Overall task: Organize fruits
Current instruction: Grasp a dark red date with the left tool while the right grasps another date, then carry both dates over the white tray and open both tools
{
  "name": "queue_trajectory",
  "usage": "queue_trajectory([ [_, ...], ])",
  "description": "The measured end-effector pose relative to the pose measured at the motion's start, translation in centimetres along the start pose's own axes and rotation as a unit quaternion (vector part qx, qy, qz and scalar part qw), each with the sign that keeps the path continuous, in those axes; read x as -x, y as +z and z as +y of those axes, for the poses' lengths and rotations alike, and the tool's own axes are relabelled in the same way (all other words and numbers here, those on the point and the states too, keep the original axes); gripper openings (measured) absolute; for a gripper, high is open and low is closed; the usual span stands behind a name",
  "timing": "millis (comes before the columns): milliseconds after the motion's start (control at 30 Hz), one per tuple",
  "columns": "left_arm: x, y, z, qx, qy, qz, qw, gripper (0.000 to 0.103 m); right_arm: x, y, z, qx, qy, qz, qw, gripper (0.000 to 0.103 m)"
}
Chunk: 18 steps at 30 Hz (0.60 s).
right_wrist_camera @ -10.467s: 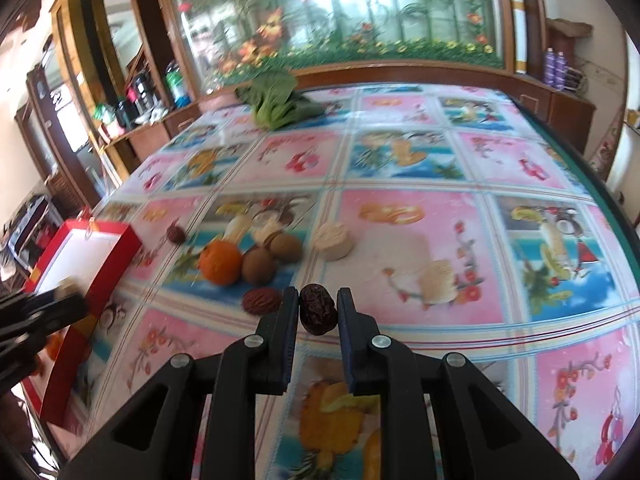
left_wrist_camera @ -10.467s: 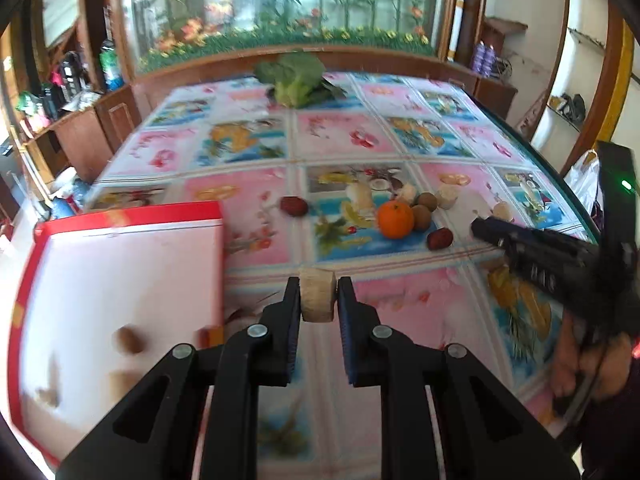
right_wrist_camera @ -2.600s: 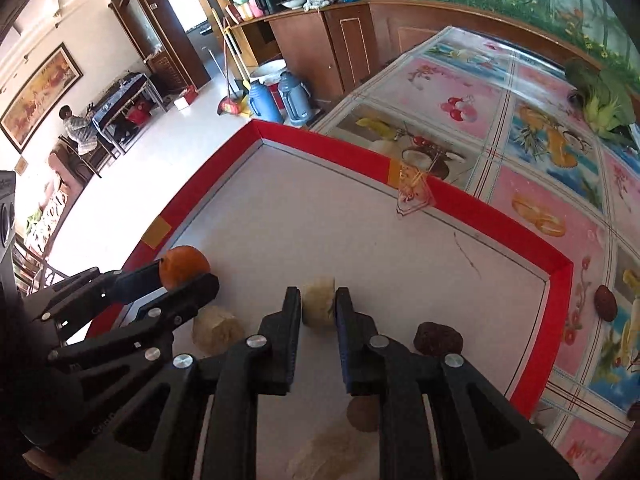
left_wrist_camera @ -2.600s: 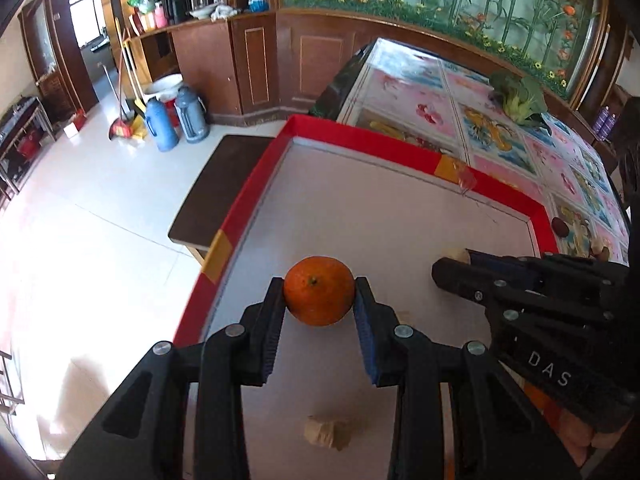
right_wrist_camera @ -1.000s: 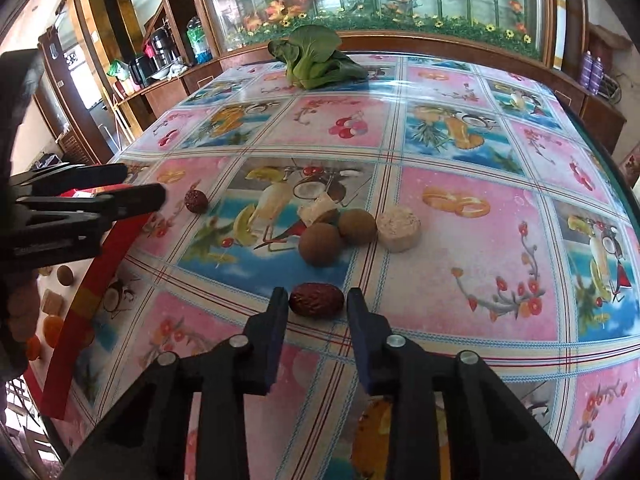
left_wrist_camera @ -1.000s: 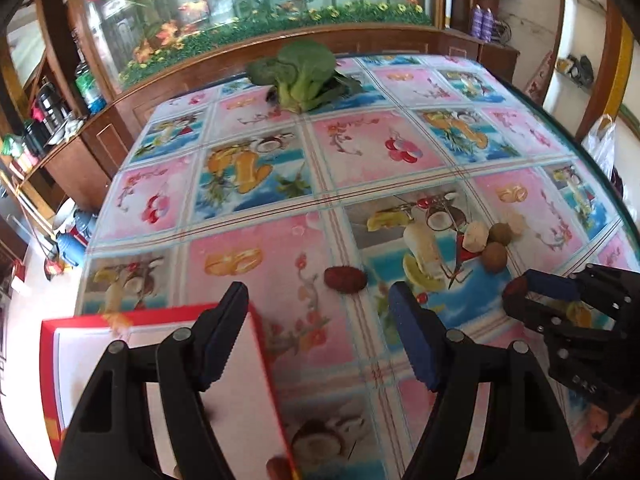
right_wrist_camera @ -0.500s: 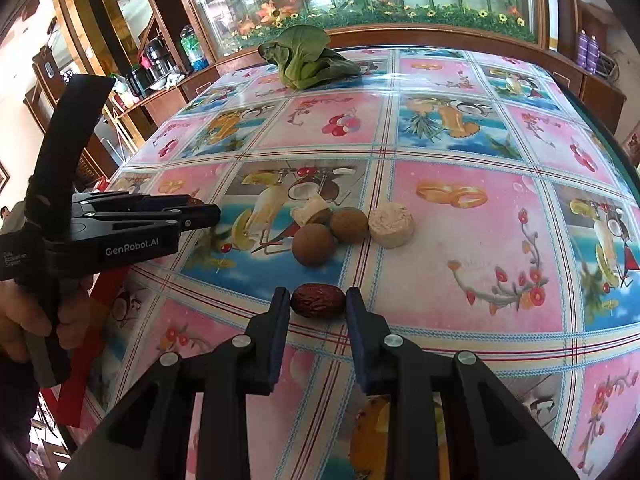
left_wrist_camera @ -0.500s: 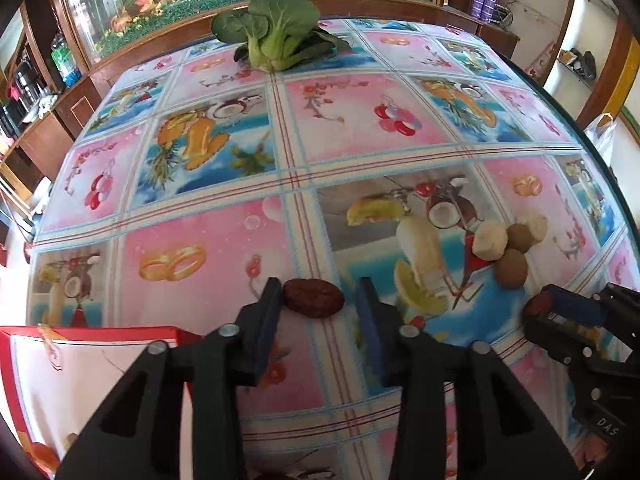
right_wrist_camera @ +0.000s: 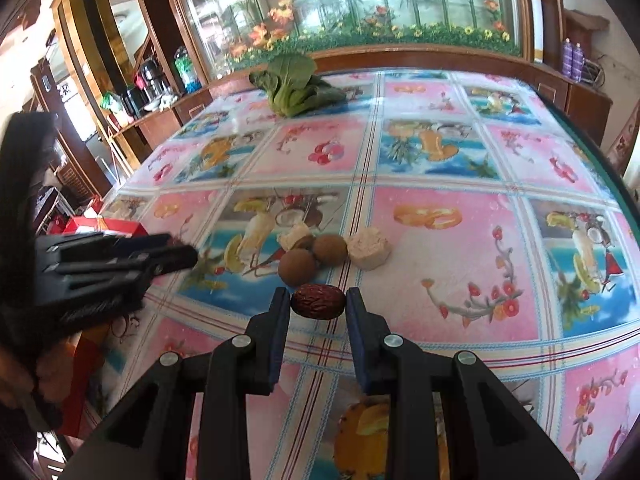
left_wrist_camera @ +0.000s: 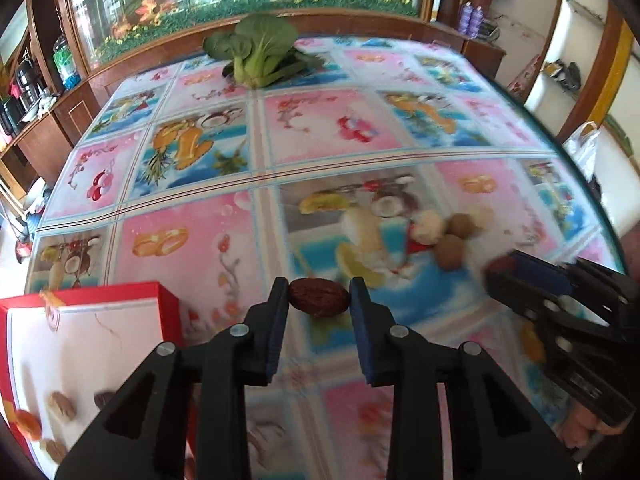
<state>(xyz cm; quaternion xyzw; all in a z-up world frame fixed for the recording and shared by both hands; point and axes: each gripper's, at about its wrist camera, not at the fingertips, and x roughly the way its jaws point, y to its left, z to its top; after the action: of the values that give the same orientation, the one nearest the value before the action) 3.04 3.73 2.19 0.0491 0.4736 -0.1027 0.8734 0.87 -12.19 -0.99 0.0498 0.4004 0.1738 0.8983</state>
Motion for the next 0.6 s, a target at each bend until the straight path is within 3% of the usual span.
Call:
queue_trajectory([
  [333, 6.6, -3.6, -4.3, -0.017, -0.045, -0.060, 0.9970, 0.033, 1.1, 0.1, -0.3, -0.003, -0.013, -0.043, 0.999, 0.027],
  [600, 10.8, -4.5, -2.8, 0.000, -0.033, -0.108, 0.9936, 0.033, 2.3, 0.4, -0.1, -0.015, -0.003, -0.076, 0.997, 0.027],
])
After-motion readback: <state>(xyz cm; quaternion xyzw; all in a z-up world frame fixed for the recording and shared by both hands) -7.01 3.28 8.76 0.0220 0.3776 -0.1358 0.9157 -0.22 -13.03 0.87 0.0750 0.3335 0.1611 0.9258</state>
